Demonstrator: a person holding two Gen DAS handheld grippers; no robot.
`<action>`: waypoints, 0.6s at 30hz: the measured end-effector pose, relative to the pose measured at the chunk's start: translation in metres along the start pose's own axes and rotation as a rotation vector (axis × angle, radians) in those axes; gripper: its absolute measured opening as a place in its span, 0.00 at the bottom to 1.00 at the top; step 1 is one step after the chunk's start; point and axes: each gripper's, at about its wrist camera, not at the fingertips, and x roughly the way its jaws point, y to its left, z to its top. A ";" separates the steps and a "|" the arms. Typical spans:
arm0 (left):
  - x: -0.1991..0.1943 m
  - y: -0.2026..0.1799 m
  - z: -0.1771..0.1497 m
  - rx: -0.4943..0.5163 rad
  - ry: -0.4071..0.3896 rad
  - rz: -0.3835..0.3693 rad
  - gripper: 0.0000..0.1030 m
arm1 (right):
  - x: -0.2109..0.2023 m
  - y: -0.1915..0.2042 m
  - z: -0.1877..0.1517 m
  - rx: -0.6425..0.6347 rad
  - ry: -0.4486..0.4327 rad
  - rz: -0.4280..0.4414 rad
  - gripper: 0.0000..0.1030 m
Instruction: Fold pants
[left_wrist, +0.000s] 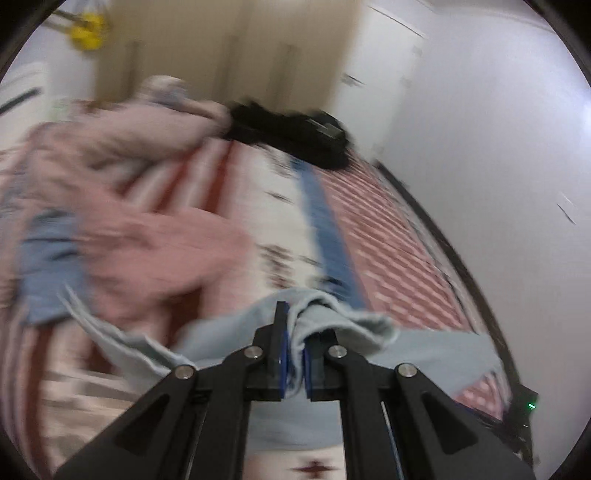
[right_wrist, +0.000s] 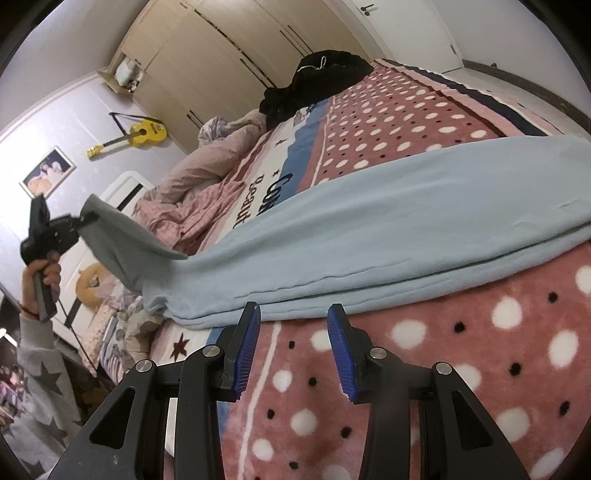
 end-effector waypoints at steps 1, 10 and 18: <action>0.016 -0.022 -0.004 0.030 0.024 -0.019 0.04 | -0.003 -0.002 -0.001 0.004 -0.006 0.004 0.33; 0.146 -0.110 -0.071 0.110 0.333 -0.095 0.10 | -0.022 -0.017 -0.002 0.018 -0.029 0.011 0.33; 0.054 -0.080 -0.068 0.136 0.147 -0.164 0.80 | 0.006 -0.015 0.006 0.024 0.039 0.078 0.54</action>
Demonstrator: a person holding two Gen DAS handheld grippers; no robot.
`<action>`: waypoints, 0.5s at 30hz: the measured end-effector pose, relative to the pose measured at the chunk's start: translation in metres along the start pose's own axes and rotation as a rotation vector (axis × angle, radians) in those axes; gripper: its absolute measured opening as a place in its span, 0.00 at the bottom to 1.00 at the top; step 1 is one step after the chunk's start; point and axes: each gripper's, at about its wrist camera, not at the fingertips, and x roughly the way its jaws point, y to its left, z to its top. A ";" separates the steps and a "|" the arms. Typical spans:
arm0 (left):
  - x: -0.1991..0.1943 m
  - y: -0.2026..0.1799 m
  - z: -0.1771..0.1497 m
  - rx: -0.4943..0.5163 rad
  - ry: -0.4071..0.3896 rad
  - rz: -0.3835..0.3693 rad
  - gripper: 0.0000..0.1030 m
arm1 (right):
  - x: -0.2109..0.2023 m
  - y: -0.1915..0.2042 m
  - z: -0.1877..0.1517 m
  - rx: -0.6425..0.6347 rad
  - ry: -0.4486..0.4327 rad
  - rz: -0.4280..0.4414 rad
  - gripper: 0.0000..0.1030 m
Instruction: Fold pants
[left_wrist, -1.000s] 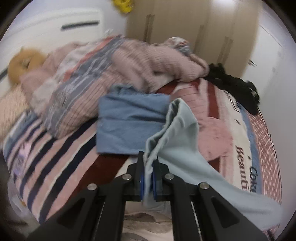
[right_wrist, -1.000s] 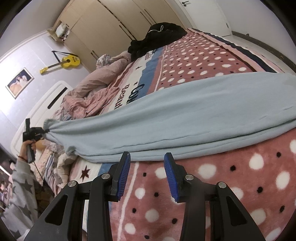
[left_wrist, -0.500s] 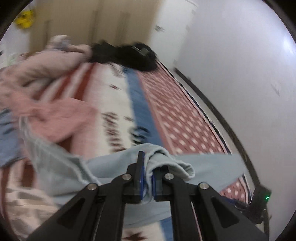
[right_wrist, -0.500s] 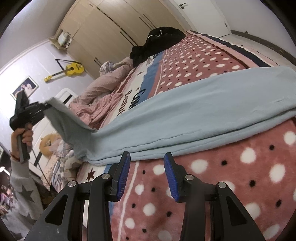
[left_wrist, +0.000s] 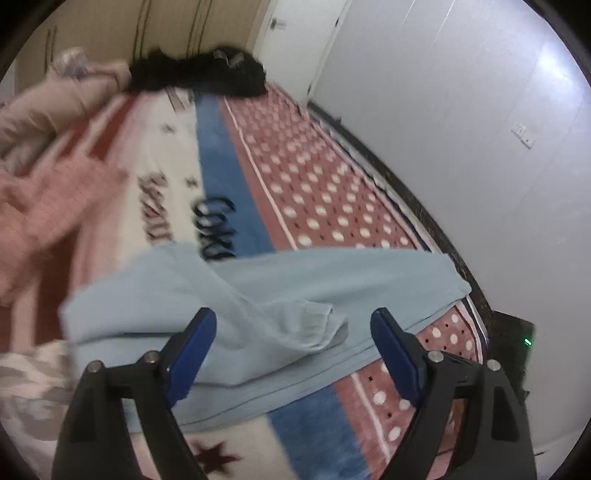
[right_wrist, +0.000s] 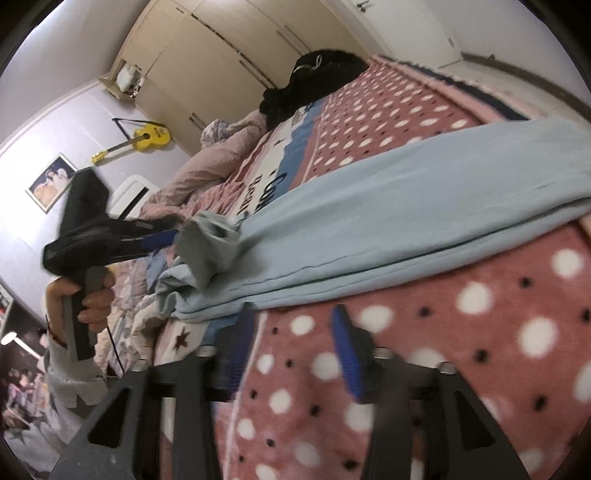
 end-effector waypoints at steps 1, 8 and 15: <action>-0.012 0.006 -0.001 0.000 -0.027 0.013 0.81 | 0.005 0.003 0.001 0.001 0.010 0.017 0.56; -0.049 0.075 -0.033 -0.066 -0.115 0.097 0.81 | 0.064 0.038 0.017 0.028 0.115 0.136 0.70; -0.051 0.125 -0.066 -0.105 -0.131 0.096 0.81 | 0.129 0.063 0.030 0.078 0.206 0.177 0.70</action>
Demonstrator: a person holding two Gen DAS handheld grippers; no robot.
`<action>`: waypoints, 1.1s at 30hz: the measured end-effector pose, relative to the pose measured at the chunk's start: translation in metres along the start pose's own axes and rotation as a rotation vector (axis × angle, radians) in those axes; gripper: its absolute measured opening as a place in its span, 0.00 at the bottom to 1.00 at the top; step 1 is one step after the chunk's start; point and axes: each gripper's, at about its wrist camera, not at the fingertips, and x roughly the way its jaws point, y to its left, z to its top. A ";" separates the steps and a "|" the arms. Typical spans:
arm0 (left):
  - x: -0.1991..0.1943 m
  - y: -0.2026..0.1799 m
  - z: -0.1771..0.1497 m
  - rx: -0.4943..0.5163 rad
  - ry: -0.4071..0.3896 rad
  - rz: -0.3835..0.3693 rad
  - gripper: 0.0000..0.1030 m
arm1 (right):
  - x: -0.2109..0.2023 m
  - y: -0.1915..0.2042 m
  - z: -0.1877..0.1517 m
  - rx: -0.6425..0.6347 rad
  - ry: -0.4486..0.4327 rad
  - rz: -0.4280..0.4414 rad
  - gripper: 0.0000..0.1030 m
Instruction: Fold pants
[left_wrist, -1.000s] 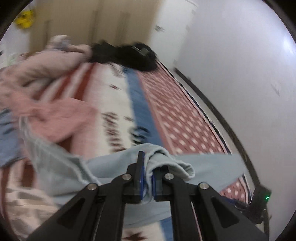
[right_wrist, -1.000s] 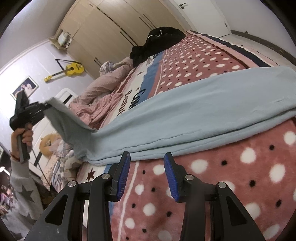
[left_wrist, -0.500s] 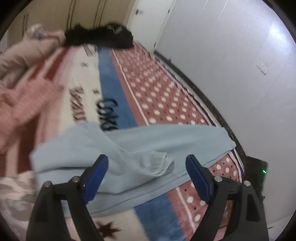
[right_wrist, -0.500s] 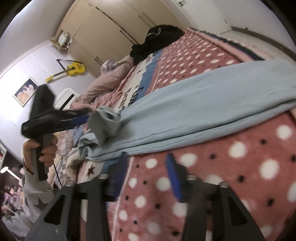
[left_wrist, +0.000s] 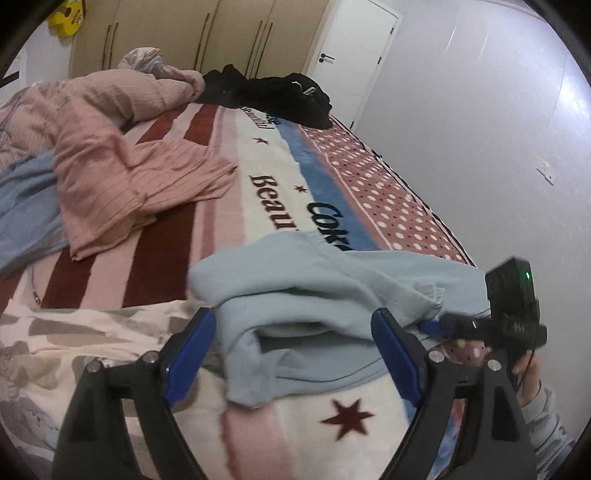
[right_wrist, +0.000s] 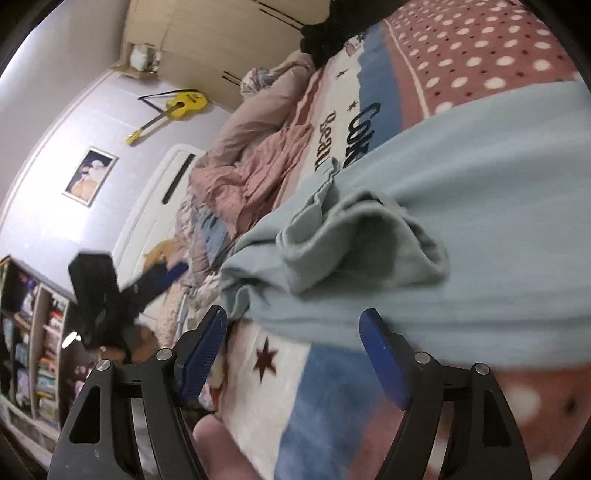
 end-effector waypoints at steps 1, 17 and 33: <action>-0.001 0.005 -0.002 -0.005 -0.016 -0.004 0.81 | 0.006 0.002 0.005 -0.004 -0.009 -0.035 0.72; -0.030 0.044 -0.004 -0.092 -0.176 -0.079 0.81 | 0.045 0.076 0.078 -0.221 -0.123 -0.176 0.04; -0.032 0.028 -0.010 -0.025 -0.156 -0.055 0.81 | 0.004 0.026 0.015 -0.226 0.002 -0.246 0.37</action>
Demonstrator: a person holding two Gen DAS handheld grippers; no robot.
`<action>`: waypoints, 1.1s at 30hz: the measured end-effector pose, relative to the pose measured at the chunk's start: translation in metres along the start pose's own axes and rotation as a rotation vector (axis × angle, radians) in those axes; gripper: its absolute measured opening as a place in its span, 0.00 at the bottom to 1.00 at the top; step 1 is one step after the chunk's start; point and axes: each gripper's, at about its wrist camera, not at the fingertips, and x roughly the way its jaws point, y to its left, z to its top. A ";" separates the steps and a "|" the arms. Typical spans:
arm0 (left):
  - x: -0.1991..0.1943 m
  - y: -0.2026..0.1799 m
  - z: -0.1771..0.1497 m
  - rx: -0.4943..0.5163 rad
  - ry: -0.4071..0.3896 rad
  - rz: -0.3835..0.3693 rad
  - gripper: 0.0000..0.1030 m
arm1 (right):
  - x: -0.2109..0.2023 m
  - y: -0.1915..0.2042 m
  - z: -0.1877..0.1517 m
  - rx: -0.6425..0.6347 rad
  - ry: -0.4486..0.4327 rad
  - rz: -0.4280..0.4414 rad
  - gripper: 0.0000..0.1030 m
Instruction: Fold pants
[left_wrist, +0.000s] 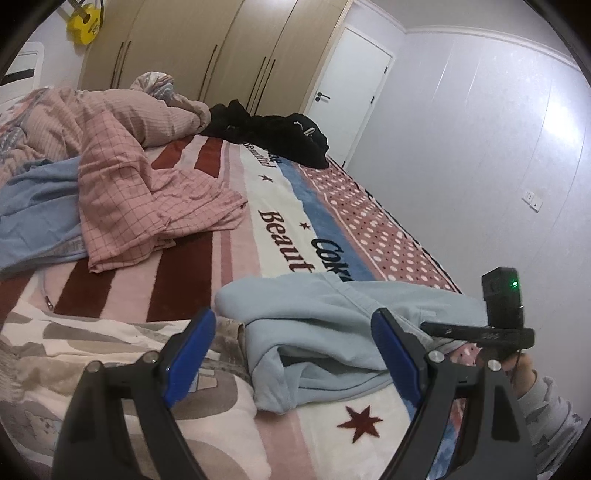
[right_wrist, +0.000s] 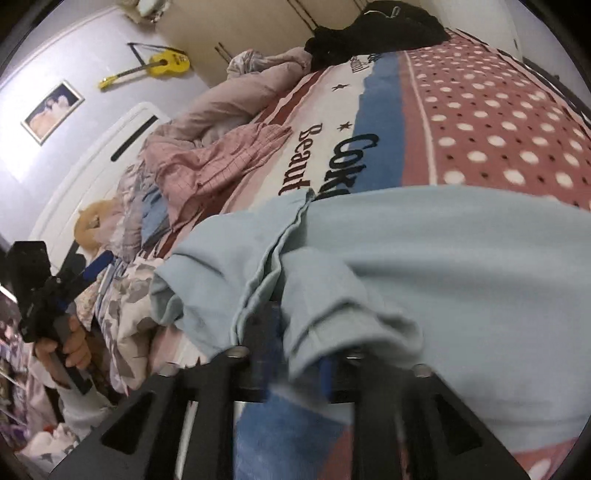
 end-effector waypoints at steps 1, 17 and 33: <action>0.000 0.000 0.000 -0.006 -0.001 0.001 0.81 | -0.002 0.001 -0.001 0.005 -0.021 0.016 0.52; 0.055 -0.084 -0.001 0.203 0.183 -0.074 0.81 | 0.009 0.024 -0.041 -0.035 -0.068 0.048 0.68; 0.164 -0.174 -0.051 0.448 0.315 0.135 0.59 | -0.098 -0.040 -0.075 -0.085 -0.235 -0.049 0.68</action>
